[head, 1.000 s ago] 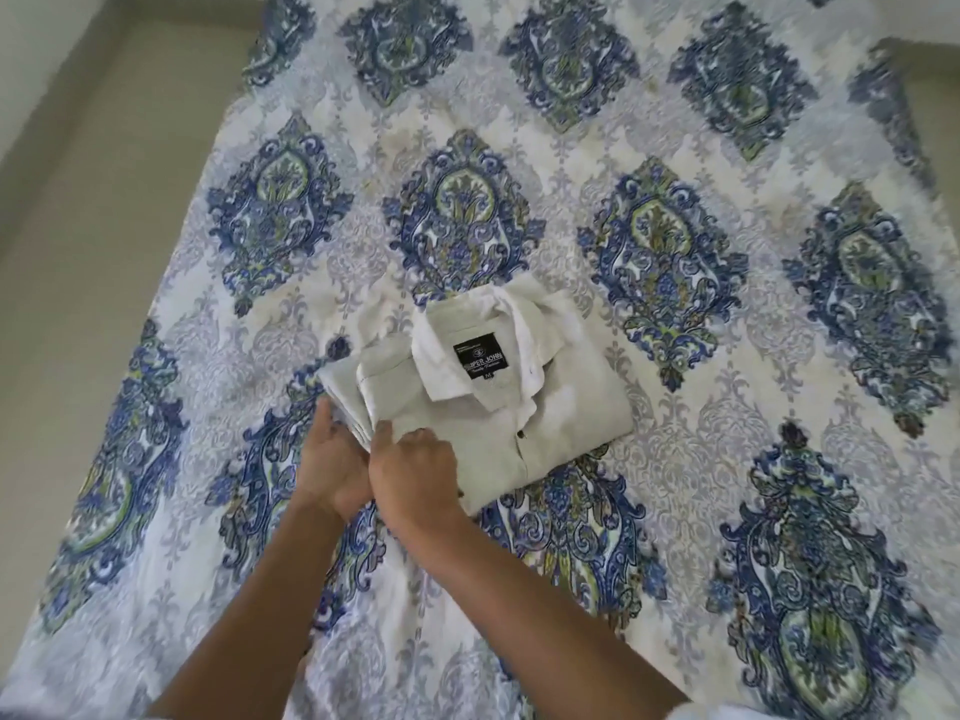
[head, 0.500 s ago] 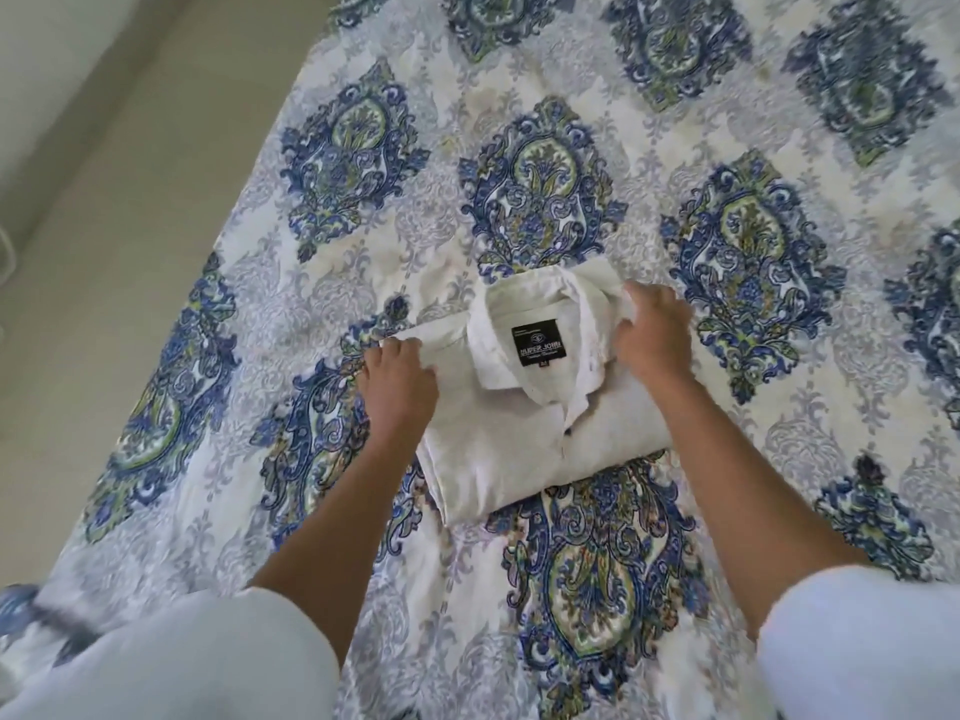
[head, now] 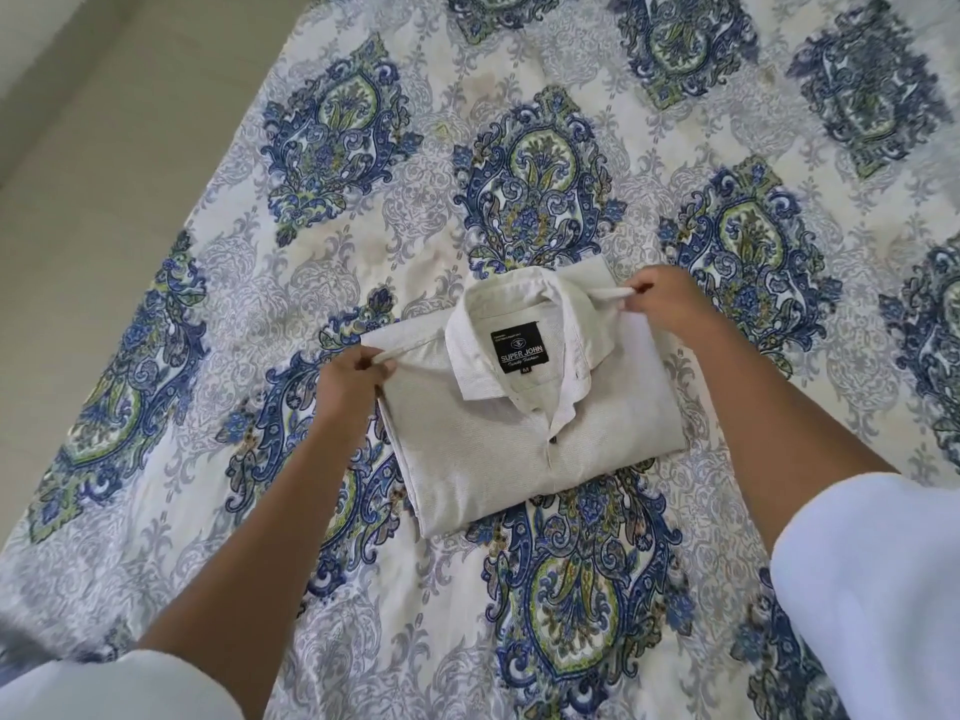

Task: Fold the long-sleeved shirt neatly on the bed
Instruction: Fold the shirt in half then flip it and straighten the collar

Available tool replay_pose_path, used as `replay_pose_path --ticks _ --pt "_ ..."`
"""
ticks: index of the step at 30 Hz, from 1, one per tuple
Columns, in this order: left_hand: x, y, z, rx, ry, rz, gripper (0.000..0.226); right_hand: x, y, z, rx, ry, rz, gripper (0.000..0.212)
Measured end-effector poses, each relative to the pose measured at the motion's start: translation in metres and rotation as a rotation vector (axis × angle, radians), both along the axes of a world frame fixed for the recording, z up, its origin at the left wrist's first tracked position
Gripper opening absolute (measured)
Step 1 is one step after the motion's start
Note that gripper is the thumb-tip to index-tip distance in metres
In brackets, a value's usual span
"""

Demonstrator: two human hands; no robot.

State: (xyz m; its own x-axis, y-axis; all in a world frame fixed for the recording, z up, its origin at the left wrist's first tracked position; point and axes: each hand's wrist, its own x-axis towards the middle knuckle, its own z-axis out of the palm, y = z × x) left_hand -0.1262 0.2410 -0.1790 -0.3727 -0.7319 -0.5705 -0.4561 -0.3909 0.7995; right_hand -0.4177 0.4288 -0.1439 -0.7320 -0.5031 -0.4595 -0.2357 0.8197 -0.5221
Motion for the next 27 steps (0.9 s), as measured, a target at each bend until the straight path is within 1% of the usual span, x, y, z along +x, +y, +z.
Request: replay_pose_path --ticks 1,3,4,6,9,11,12,14,15,16,17,18,19,20,21,22,23,25,27 --pt "0.001 0.000 0.000 0.056 0.073 0.068 0.016 -0.001 -0.002 0.002 -0.082 -0.054 -0.064 0.008" --pt "0.001 -0.003 -0.001 0.126 0.184 0.195 0.018 -0.002 -0.010 0.001 -0.205 -0.091 -0.122 0.012" --pt "0.002 -0.005 -0.002 0.139 0.202 0.237 0.020 -0.001 -0.014 -0.001 -0.249 -0.096 -0.134 0.014" --pt "0.003 -0.005 -0.004 0.118 0.182 0.266 0.022 0.003 -0.020 -0.008 -0.286 -0.104 -0.174 0.019" --pt "0.003 0.000 -0.012 -0.005 0.101 0.252 0.024 0.006 -0.020 -0.025 -0.307 -0.114 -0.292 0.022" --pt "0.001 0.005 -0.014 -0.106 0.035 0.250 0.017 0.010 -0.017 -0.031 -0.326 -0.075 -0.363 0.028" --pt "-0.001 0.009 -0.013 -0.177 -0.036 0.229 0.016 0.012 -0.016 -0.031 -0.305 -0.034 -0.384 0.033" --pt "-0.004 0.018 -0.012 -0.285 -0.221 0.189 0.040 0.015 -0.008 -0.029 -0.225 -0.019 -0.425 0.047" --pt "-0.004 0.021 -0.012 -0.267 -0.274 0.192 0.052 0.017 -0.002 -0.025 -0.167 -0.069 -0.427 0.059" --pt "-0.005 0.025 -0.010 -0.192 -0.293 0.204 0.059 0.019 0.004 -0.021 -0.086 -0.135 -0.397 0.072" --pt "-0.004 0.028 -0.008 -0.081 -0.280 0.219 0.062 0.020 0.010 -0.018 0.012 -0.195 -0.343 0.083" --pt "-0.003 0.029 -0.006 0.037 -0.255 0.214 0.060 0.021 0.016 -0.016 0.111 -0.246 -0.275 0.090" --pt "-0.001 0.031 -0.003 0.135 -0.226 0.180 0.054 0.023 0.021 -0.014 0.172 -0.290 -0.214 0.093" --pt "0.001 0.034 0.001 0.202 -0.186 0.130 0.043 0.027 0.025 -0.012 0.169 -0.329 -0.181 0.091" --pt "0.003 0.036 0.003 0.245 -0.125 0.101 0.030 0.030 0.027 -0.011 0.099 -0.379 -0.188 0.084" --pt "0.004 0.038 0.006 0.272 -0.053 0.093 0.019 0.033 0.030 -0.010 -0.012 -0.435 -0.232 0.074" --pt "0.005 0.040 0.009 0.294 0.028 0.101 0.013 0.037 0.033 -0.008 -0.117 -0.471 -0.290 0.065" --pt "0.007 0.046 0.019 0.302 0.182 0.121 0.013 0.047 0.041 -0.002 -0.254 -0.479 -0.360 0.048" --pt "0.008 0.056 0.032 0.276 0.286 0.093 0.015 0.058 0.054 0.010 -0.336 -0.443 -0.389 0.027"
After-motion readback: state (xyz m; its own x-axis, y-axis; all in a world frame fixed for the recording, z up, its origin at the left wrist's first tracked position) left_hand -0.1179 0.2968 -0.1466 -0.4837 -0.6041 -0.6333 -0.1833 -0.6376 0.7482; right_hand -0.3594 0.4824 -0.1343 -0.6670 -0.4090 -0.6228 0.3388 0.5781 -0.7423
